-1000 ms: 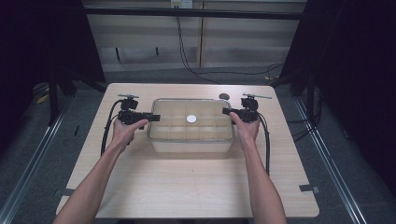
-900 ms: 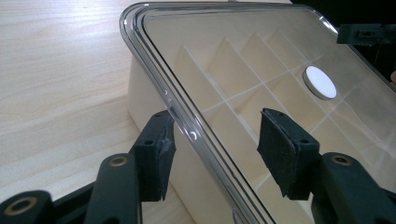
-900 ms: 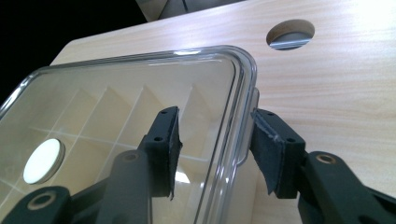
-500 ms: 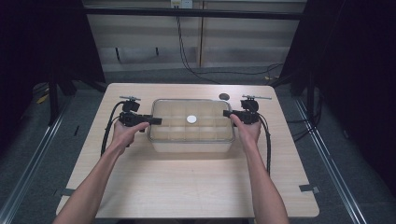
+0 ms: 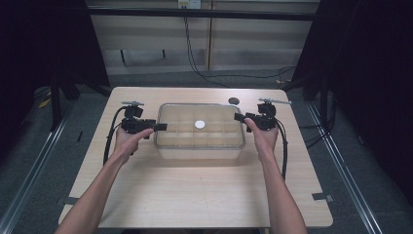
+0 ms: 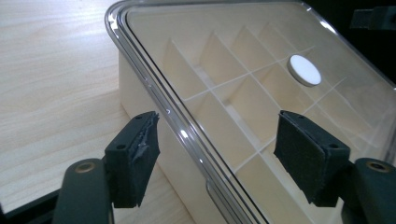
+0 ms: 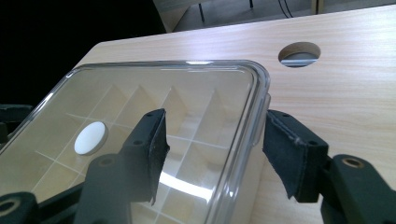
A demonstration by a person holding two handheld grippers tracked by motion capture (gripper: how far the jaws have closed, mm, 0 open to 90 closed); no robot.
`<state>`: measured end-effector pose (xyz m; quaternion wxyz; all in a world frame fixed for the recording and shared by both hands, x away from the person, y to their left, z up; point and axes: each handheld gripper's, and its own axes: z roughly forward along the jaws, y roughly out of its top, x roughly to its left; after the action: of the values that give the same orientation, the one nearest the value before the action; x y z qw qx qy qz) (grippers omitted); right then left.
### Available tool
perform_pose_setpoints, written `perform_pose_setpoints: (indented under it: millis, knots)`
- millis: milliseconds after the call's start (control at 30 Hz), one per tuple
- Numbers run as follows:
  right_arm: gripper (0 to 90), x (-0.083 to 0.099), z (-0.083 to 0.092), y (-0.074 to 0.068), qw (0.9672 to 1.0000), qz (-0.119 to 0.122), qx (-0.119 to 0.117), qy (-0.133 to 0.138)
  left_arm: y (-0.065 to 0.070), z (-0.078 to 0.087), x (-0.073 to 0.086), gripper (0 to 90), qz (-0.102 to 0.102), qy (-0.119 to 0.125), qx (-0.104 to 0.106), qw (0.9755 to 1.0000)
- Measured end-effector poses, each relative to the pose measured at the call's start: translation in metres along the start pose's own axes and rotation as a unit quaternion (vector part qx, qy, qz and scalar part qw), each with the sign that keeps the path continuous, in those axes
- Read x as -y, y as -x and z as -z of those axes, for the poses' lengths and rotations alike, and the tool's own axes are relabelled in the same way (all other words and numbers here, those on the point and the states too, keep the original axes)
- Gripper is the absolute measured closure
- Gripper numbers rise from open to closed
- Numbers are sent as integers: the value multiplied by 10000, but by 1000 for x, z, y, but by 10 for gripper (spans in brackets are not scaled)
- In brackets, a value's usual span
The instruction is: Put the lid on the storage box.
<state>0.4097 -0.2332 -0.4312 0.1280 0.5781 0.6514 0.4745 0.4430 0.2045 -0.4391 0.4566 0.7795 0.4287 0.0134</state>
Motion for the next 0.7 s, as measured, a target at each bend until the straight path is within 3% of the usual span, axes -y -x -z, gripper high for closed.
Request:
perform_pose_setpoints:
  millis: [33, 200, 300, 467, 700]
  knots:
    - [401, 1, 3, -1, 10000, -11, 68, 22, 1, 2, 0, 292, -59, 22, -14, 10000]
    - [401, 9, 14, -3, 9999, 44, -81, 42, 10, 17, 0, 287, -204, 134, -65, 9997]
    - [402, 11, 21, -6, 9998, 118, -153, 75, 18, 28, 1, 383, -488, 310, -124, 9983]
    - [402, 16, 30, -12, 9993, 206, -286, 123, 21, 38, 7, 431, -589, 336, -171, 9976]
    - [402, 31, 46, -21, 9980, 430, -440, 107, 28, 55, 21, 447, -614, 400, -51, 9973]
